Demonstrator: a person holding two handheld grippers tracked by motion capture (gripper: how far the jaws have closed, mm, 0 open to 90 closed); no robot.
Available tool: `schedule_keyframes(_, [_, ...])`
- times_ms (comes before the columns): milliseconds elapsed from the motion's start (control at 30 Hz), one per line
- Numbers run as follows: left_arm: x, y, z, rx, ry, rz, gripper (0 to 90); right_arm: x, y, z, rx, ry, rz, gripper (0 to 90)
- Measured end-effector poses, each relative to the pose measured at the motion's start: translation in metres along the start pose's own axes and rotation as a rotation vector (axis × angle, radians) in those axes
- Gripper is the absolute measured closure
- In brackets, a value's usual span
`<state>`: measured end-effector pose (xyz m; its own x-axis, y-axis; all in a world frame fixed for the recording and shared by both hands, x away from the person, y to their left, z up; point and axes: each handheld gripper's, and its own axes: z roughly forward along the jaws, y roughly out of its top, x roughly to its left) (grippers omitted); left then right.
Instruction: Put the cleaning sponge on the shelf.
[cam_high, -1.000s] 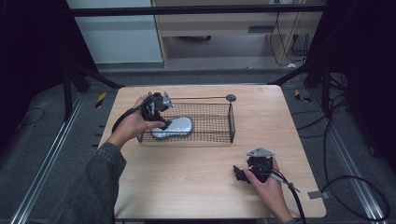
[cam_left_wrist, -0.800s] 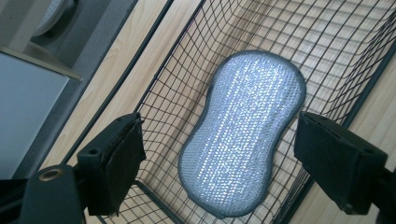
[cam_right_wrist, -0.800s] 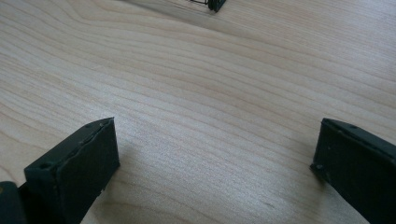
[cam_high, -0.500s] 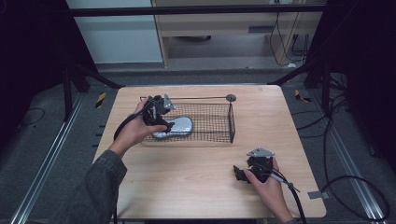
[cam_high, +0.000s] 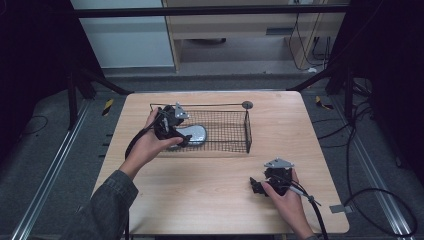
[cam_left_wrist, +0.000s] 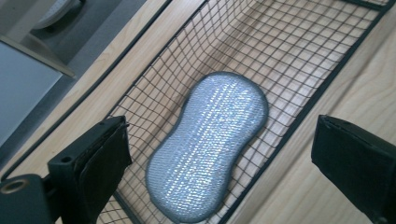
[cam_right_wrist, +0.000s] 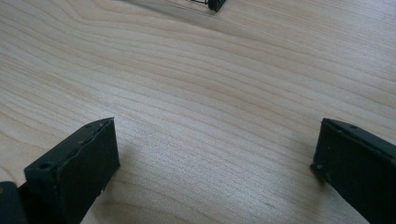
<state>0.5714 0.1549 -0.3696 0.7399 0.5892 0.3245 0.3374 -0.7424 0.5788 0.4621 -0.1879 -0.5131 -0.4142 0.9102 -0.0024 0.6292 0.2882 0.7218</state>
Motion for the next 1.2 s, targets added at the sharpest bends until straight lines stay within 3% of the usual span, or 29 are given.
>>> schedule_keyframes(233, [-0.013,-0.002,-0.007,-0.011,-0.014,0.007,4.1,0.000,0.000,0.000,0.000,-0.001,-0.002,0.4])
schedule_keyframes(767, [-0.042,-0.027,-0.018,-0.052,-0.007,-0.052,4.1,0.000,0.000,0.000,0.000,-0.002,-0.002,0.4])
schedule_keyframes(1200, [-0.048,-0.067,-0.032,-0.077,-0.005,-0.163,4.2,0.000,0.000,0.000,0.000,-0.004,-0.001,0.5])
